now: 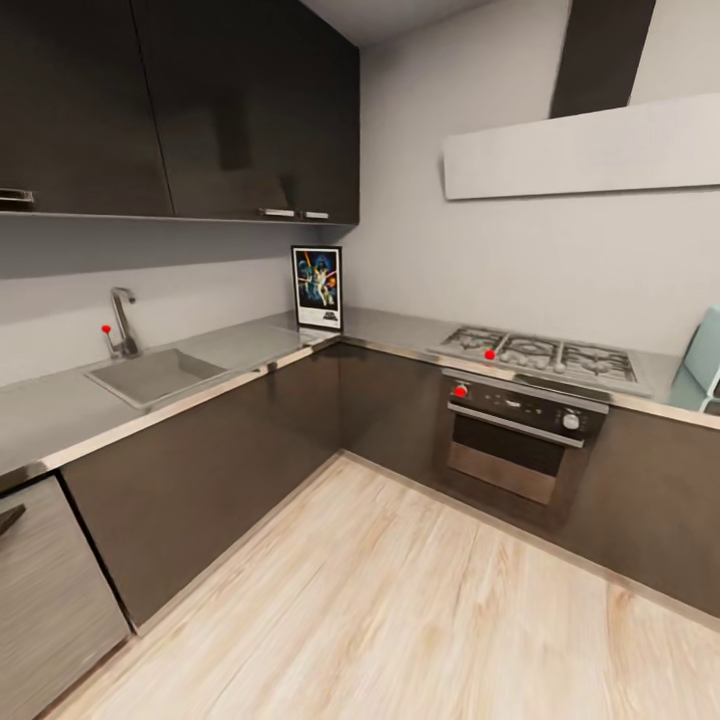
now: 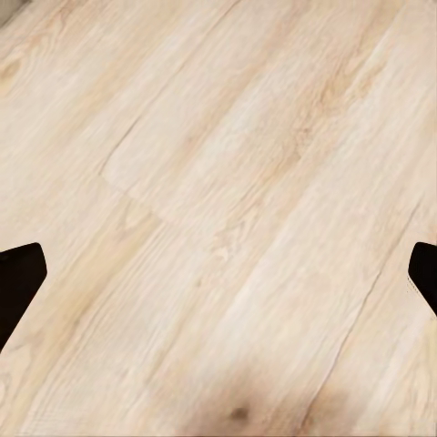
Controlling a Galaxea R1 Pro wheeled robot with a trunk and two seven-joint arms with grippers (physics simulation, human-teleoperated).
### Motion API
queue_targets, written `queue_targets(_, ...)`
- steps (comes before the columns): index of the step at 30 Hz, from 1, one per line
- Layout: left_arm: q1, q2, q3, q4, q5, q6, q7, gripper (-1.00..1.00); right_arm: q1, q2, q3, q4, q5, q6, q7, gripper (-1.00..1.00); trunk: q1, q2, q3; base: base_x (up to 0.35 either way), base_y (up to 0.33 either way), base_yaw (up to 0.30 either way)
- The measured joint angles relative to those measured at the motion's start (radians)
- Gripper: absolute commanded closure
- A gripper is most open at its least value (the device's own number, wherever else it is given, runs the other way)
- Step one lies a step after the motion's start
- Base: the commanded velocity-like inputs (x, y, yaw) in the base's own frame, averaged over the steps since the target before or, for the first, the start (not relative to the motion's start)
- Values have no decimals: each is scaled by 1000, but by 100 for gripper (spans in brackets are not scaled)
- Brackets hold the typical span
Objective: Pick up the poster from the kitchen countertop and hang it on one of the wall nails in the kitchen.
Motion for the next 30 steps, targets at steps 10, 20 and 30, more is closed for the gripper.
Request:
queue_targets(10,0,0,0,1,0,0,0,-100,0,0,0,0,0,0,0,-100,0,0,0,337,-104,62)
queue_targets(20,0,0,0,1,0,0,0,-100,0,0,0,0,0,0,-1,-100,0,0,0,337,-104,264)
queue_targets(30,0,0,0,1,0,0,0,-100,0,0,0,0,0,0,-1,-100,0,0,0,337,-104,247)
